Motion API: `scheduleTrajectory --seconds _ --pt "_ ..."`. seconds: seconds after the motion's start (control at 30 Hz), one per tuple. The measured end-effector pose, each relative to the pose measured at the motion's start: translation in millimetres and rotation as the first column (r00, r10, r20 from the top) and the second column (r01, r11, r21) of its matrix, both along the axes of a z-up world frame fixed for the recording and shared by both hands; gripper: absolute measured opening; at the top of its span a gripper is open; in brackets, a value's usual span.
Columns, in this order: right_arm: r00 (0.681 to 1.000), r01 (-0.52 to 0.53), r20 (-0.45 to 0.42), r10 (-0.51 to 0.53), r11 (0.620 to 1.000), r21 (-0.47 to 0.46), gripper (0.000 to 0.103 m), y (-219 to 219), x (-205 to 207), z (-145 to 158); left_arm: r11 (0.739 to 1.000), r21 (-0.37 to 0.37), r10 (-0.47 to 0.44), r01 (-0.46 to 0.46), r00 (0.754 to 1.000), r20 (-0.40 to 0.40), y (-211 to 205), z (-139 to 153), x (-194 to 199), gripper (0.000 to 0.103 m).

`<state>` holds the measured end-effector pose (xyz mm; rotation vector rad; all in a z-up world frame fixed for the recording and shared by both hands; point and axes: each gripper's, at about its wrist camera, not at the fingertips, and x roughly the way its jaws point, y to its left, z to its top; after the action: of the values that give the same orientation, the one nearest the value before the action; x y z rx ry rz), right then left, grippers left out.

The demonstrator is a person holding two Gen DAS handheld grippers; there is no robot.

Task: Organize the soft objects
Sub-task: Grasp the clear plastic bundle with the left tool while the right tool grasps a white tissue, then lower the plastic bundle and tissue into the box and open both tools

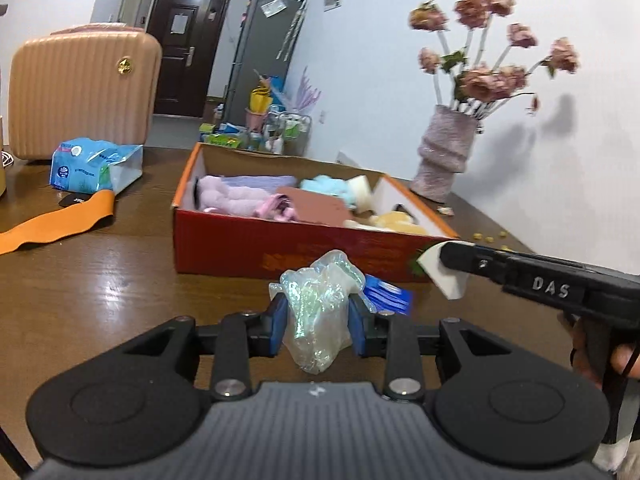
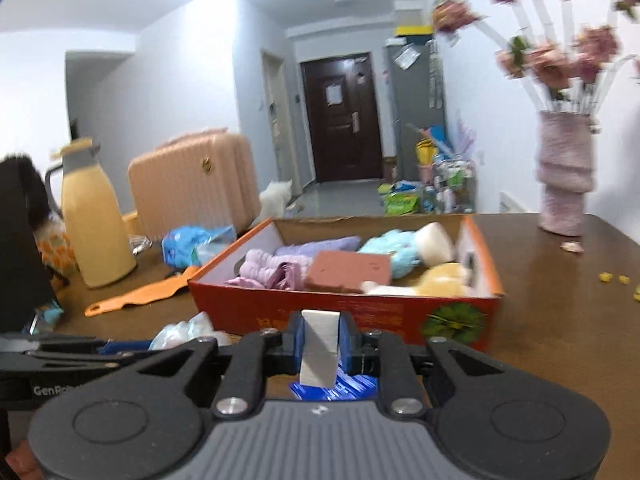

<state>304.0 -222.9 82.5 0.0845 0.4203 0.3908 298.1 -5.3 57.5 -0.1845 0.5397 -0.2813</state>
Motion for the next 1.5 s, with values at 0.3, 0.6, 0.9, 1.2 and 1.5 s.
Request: scheduleTrajectory --seconds 0.3,0.6,0.9,1.2,1.5 --pt "0.997 0.079 -0.005 -0.079 0.995 0.067 0.018 -51 -51 5 0.999 0.023 -0.034 0.033 0.998 0.058 -28 24 -44 0.032" --pt "0.998 0.047 0.041 -0.049 0.998 0.052 0.018 -56 -23 20 0.997 0.055 -0.064 0.058 0.991 0.119 -41 48 5 0.032" --pt "0.997 0.062 -0.052 -0.060 0.998 0.026 0.019 -47 150 27 0.990 0.104 -0.093 0.098 0.994 -0.055 -50 30 166 0.033" --pt "0.979 0.126 -0.146 -0.141 0.986 -0.110 0.027 -27 263 -16 0.974 0.185 -0.108 0.128 0.988 -0.113 -49 -18 196 0.071" --pt "0.982 0.167 -0.077 -0.175 0.981 -0.098 0.058 -30 247 -4 0.974 0.201 -0.105 0.107 0.994 -0.019 -45 8 173 0.081"
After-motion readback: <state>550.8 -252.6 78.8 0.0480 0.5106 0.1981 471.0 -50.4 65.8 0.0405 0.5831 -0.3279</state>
